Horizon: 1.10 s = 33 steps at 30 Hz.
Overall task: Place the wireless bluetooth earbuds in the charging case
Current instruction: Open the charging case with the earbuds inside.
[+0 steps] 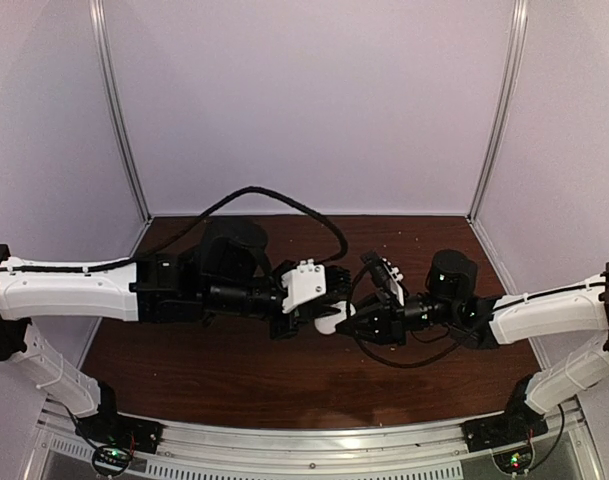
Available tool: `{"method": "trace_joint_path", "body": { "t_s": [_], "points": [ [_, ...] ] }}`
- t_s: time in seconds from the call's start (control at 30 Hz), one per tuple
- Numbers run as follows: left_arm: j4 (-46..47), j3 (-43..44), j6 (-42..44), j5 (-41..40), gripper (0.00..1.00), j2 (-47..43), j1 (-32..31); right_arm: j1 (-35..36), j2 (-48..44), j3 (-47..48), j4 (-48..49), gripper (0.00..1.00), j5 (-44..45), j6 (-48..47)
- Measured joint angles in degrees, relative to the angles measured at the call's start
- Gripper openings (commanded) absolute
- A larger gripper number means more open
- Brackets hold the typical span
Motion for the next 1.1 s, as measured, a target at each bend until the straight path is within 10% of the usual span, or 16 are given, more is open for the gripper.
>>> {"method": "trace_joint_path", "body": {
  "t_s": [0.27,0.57,1.1],
  "points": [
    [-1.4,-0.7,1.7,-1.9,0.25,0.7,-3.6,-0.7,0.4,0.0,5.0,0.00,2.2,3.3],
    [3.3,-9.8,0.8,-6.5,0.77,-9.8,0.8,-1.4,0.4,-1.0,5.4,0.00,4.5,3.8],
    [8.4,-9.9,2.7,-3.7,0.80,-2.5,1.0,-1.4,0.2,-1.1,9.3,0.00,4.8,5.5]
  ]
}}
